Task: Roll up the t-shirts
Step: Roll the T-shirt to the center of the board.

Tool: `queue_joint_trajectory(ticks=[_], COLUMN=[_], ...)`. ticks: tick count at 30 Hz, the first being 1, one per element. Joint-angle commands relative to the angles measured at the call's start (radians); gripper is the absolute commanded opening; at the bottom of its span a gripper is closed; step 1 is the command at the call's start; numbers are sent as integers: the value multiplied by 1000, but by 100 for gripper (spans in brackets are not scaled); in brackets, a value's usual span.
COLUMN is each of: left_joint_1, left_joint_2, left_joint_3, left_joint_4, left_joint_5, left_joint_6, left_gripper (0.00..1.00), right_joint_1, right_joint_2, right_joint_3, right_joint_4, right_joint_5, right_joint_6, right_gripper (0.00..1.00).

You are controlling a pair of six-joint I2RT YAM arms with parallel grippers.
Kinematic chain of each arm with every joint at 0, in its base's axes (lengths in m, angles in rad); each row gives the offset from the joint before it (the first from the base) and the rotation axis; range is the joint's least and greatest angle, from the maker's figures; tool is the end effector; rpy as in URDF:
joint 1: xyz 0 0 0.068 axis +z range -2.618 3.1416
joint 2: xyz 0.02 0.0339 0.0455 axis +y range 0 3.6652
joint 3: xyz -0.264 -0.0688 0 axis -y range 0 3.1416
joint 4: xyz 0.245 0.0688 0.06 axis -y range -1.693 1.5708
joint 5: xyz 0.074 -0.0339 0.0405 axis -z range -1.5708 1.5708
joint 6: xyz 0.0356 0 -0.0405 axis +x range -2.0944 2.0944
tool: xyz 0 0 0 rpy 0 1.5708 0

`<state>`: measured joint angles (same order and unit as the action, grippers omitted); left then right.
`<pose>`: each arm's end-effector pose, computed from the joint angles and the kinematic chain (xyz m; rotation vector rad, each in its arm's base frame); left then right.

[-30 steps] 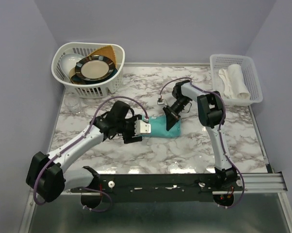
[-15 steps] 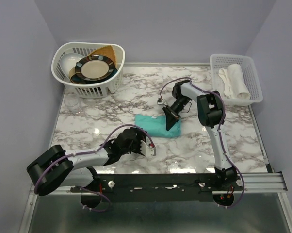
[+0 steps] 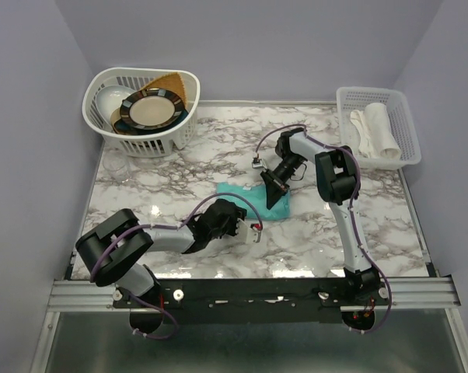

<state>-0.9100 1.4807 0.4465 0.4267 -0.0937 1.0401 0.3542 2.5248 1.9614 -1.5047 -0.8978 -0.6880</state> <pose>0.1640 -0.2055 0.1341 1.7745 1.2675 0.1761 0.3924 0.1748 0.1015 0.9835 -2.3301 -1.2984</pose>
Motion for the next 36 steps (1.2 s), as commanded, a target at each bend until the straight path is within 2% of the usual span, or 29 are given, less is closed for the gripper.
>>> queue_joint_trajectory(ticks=[1, 7, 8, 9, 11, 12, 16, 18, 20, 23, 24, 25, 26, 27, 28, 31, 34, 36], left_joint_1=[16, 80, 94, 126, 157, 174, 250, 273, 293, 321, 327, 332, 338, 345, 350, 359, 364, 364], left_joint_2=[55, 130, 135, 150, 173, 194, 250, 301, 340, 410, 449, 466, 481, 507, 519, 567, 609, 616], left_joint_3=[119, 268, 288, 334, 394, 455, 593, 682, 741, 845, 898, 923, 946, 983, 1001, 1061, 1107, 1115], left_joint_4=[-251, -520, -555, -590, -710, -758, -1006, -1100, -1227, -1379, -1408, -1472, -1500, -1522, -1554, -1629, -1681, -1688], left_joint_5=[35, 143, 175, 201, 294, 331, 505, 603, 672, 773, 799, 822, 841, 874, 893, 948, 968, 967], left_joint_6=[-57, -98, -104, -112, -137, -135, -123, -103, -94, -68, -66, -60, -55, -58, -55, -42, -28, -23], left_gripper=[47, 30, 27, 25, 18, 17, 9, 8, 7, 7, 7, 7, 7, 8, 8, 9, 9, 9], right_joint_1=[8, 6, 6, 3, -3, -17, -78, -113, -132, -146, -144, -143, -141, -126, -113, -40, 38, 86], right_joint_2=[74, 68, 66, 62, 39, 26, -99, -214, -362, -547, -675, -748, -812, -942, -1001, -1189, -1277, -1281], right_joint_3=[2, -2, -6, -9, -24, -28, -21, -36, -85, -315, -460, -549, -623, -692, -846, -1074, -1171, -1210], right_joint_4=[-20, -20, -20, -20, -20, -20, -9, 12, 115, 351, 423, 571, 634, 696, 830, 1028, 1128, 1138], right_joint_5=[161, 158, 155, 158, 145, 134, 24, -24, -18, 55, 75, 98, 138, 160, 181, 259, 293, 312], right_joint_6=[-42, -56, -61, -70, -96, -103, -134, -151, -150, -160, -169, -186, -211, -237, -278, -364, -412, -432], right_gripper=[23, 26, 29, 37, 45, 98, 100, 100, 100, 100, 100, 100, 100, 100, 100, 100, 100, 100])
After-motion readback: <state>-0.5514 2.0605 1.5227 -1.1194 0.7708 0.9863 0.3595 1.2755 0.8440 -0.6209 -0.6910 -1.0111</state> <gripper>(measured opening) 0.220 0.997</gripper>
